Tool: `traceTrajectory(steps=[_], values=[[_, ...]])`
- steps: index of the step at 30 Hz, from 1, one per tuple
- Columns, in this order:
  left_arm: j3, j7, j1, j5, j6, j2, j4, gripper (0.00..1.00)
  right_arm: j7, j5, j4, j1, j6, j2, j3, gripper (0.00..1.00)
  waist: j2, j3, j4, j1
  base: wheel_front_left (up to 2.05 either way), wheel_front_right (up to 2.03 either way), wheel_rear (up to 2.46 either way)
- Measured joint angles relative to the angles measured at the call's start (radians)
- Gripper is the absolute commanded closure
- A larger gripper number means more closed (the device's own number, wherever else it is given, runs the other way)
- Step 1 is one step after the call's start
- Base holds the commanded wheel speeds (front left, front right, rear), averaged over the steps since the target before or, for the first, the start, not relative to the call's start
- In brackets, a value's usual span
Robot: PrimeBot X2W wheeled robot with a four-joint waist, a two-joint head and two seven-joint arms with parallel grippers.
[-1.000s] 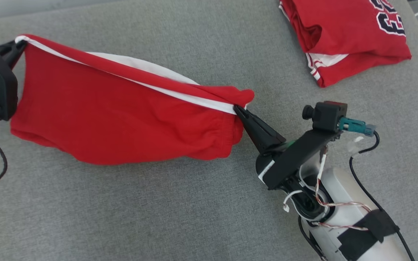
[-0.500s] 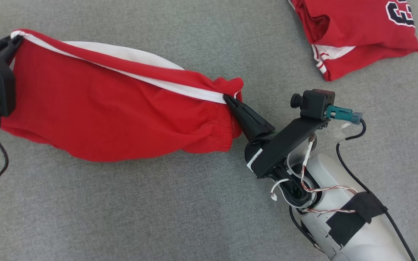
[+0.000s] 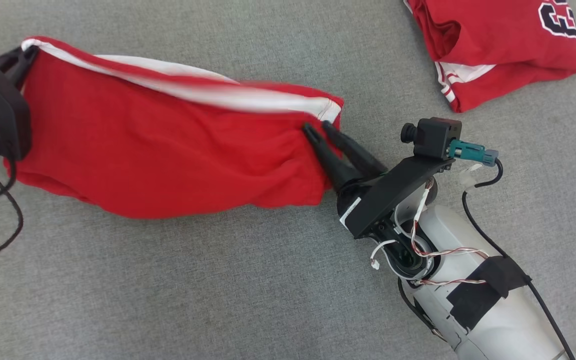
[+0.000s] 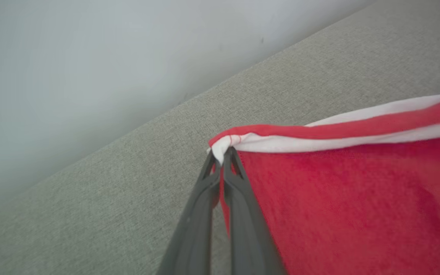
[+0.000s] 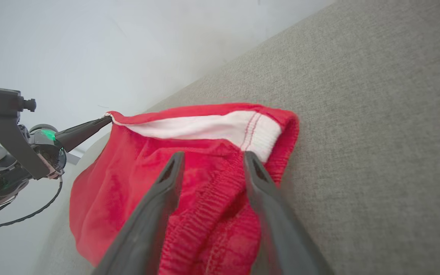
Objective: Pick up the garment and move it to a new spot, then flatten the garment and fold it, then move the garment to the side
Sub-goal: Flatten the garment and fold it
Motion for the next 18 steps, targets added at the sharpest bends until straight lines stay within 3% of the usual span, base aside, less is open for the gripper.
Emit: traceTrajectory(steps=[7,18], values=[[0.0,-0.059,0.036,-0.022,0.0,-0.022,0.028,0.0,-0.003,-0.015,0.005,0.002,0.0,-0.007,-0.01,0.0,0.0,-0.038,0.011,-0.0001,0.0,0.0,0.0],[0.002,-0.208,0.105,-0.076,0.0,-0.054,0.057,0.0,-0.027,-0.097,-0.057,0.092,0.0,-0.083,-0.049,0.0,-0.0001,-0.121,0.042,-0.0001,0.0,0.0,0.0]])
